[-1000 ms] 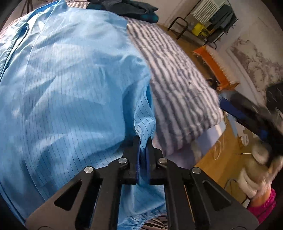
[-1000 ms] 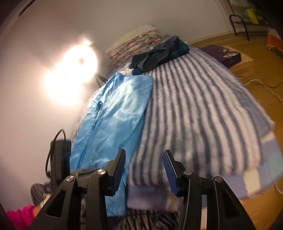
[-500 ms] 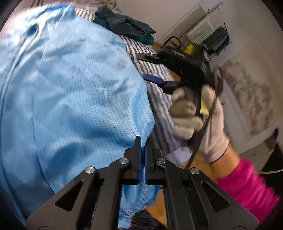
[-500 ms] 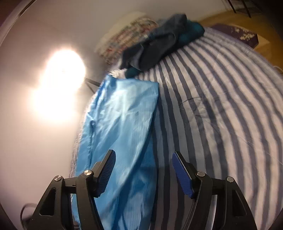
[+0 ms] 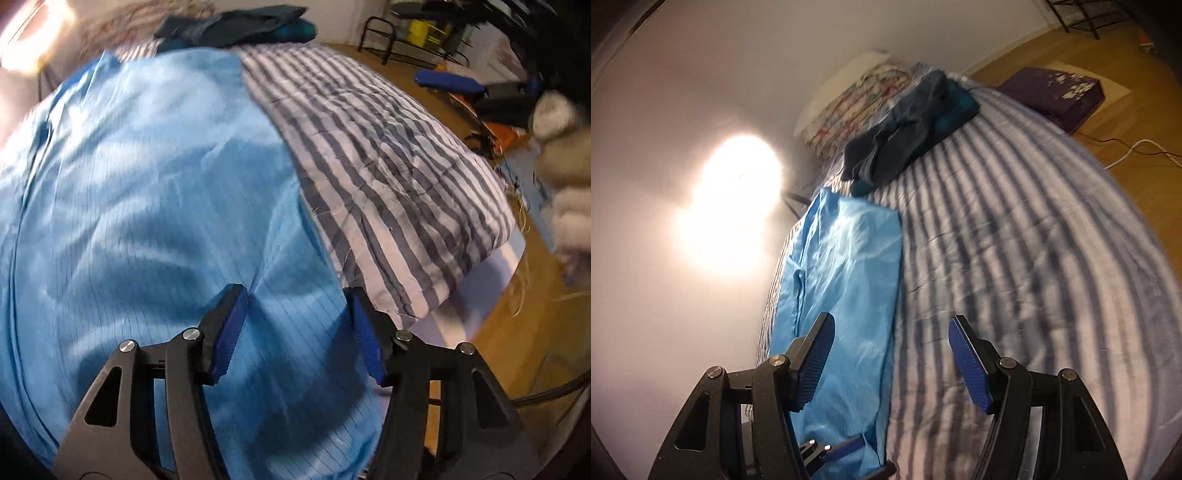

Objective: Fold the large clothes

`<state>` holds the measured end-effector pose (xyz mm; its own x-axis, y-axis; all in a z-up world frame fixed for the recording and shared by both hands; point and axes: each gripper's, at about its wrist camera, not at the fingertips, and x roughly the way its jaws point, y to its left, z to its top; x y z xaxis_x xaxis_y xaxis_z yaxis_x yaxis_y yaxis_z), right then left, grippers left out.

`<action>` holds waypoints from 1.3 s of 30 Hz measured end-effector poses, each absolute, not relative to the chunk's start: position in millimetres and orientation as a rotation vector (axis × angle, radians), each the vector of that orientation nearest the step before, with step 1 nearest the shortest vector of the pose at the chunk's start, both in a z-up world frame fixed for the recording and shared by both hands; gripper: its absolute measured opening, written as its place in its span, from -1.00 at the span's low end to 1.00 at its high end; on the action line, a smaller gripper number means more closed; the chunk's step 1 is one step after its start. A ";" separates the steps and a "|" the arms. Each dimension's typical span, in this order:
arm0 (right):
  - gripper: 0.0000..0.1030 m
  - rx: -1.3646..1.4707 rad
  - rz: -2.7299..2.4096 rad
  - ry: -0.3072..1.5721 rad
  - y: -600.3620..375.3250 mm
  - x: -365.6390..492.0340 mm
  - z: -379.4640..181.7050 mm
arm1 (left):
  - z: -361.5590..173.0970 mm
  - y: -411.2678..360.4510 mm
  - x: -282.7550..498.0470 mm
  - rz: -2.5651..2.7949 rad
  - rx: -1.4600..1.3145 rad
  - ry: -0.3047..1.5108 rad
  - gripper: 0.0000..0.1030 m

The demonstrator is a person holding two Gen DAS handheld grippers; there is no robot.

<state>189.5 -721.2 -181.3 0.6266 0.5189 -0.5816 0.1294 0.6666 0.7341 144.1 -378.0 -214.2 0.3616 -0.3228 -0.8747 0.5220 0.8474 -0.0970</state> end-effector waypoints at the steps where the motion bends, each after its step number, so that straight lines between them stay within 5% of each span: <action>1: 0.32 0.832 0.254 0.884 -724.3 188.4 -180.2 | -212.7 -374.7 145.2 -0.561 0.203 1.057 -0.32; 2: 0.32 0.829 0.253 0.885 -725.0 189.0 -179.9 | -212.2 -367.4 148.4 -0.577 0.172 1.058 -0.79; 4: 0.32 0.823 0.257 0.888 -723.3 193.9 -181.6 | -211.6 -352.5 157.6 -0.602 0.068 1.094 -0.91; 8: 0.32 0.814 0.287 0.910 -705.0 213.5 -191.4 | -199.9 -305.9 169.0 -0.644 -0.247 1.143 -0.95; 20: 0.30 0.831 0.302 0.992 -642.6 311.2 -232.5 | -179.6 -275.3 160.7 -0.692 -0.388 1.120 -0.96; 22: 0.02 0.846 0.301 1.010 -634.0 327.4 -238.4 | -178.6 -270.7 159.9 -0.696 -0.398 1.119 -0.96; 23: -0.33 0.853 0.308 1.015 -630.4 333.4 -240.0 | -178.5 -267.6 159.7 -0.697 -0.410 1.117 -0.96; 26: -0.90 0.824 0.310 1.043 -614.0 349.5 -237.2 | -177.8 -257.9 161.0 -0.698 -0.444 1.110 -0.96; 39: -1.00 0.245 0.223 1.073 -497.3 364.3 -151.1 | -186.9 -175.1 147.3 -0.656 -0.710 1.074 -0.96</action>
